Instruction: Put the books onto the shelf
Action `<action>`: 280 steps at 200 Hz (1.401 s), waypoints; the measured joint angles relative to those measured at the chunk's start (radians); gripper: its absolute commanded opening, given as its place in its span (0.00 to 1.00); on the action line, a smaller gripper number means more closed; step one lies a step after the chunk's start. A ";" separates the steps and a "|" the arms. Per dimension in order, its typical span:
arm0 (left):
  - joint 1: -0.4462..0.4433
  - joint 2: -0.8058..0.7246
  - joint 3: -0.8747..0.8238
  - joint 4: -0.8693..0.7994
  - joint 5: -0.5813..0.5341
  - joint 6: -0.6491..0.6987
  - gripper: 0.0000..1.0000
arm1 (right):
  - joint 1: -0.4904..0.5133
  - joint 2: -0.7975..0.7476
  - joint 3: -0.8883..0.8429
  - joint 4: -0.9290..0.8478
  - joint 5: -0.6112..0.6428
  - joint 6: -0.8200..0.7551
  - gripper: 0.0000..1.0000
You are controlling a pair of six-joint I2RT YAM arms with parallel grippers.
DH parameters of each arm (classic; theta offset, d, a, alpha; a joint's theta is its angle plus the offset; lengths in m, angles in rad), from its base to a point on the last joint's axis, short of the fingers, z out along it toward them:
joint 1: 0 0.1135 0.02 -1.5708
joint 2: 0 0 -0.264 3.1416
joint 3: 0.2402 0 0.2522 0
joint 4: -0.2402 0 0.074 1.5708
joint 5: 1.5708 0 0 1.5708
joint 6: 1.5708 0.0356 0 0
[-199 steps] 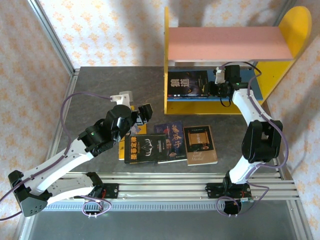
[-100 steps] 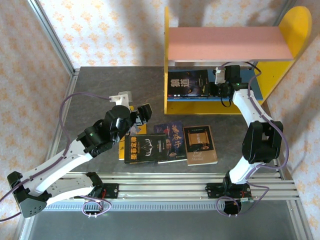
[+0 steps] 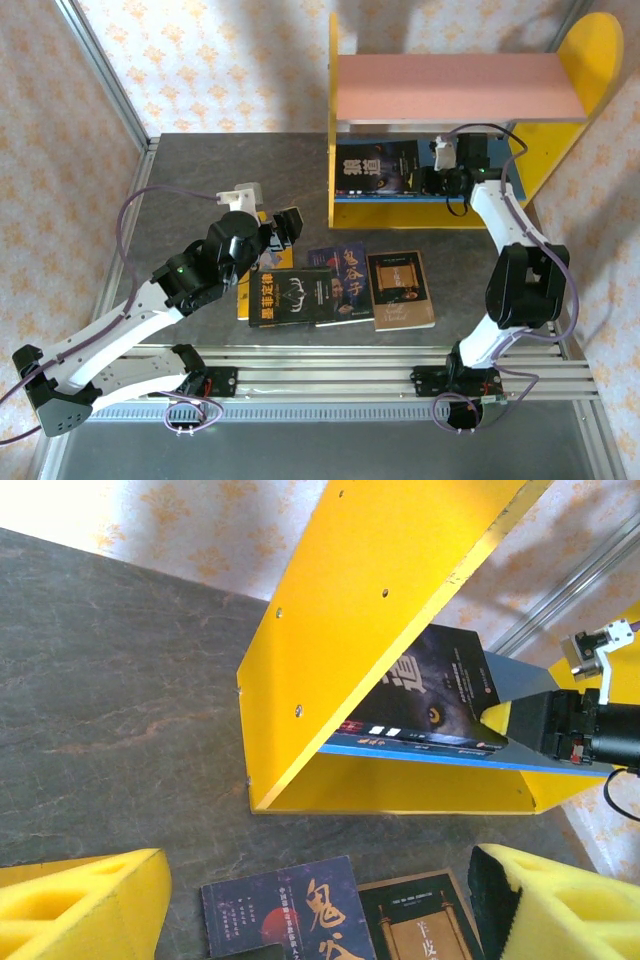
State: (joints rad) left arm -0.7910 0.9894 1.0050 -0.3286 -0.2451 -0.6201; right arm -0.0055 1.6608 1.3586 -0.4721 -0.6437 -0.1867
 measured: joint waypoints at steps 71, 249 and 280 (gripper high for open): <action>0.000 -0.004 -0.002 -0.001 0.000 0.000 0.78 | -0.005 -0.007 -0.005 -0.011 -0.019 -0.024 0.21; 0.000 -0.015 -0.010 -0.005 -0.006 0.000 0.78 | -0.005 0.024 0.031 -0.053 -0.064 0.026 0.24; 0.000 -0.014 -0.010 -0.005 -0.006 0.000 0.78 | -0.004 0.026 0.033 -0.053 -0.064 0.052 0.36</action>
State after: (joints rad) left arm -0.7910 0.9749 0.9955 -0.3336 -0.2516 -0.6201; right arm -0.0093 1.6867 1.3918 -0.5251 -0.7082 -0.1345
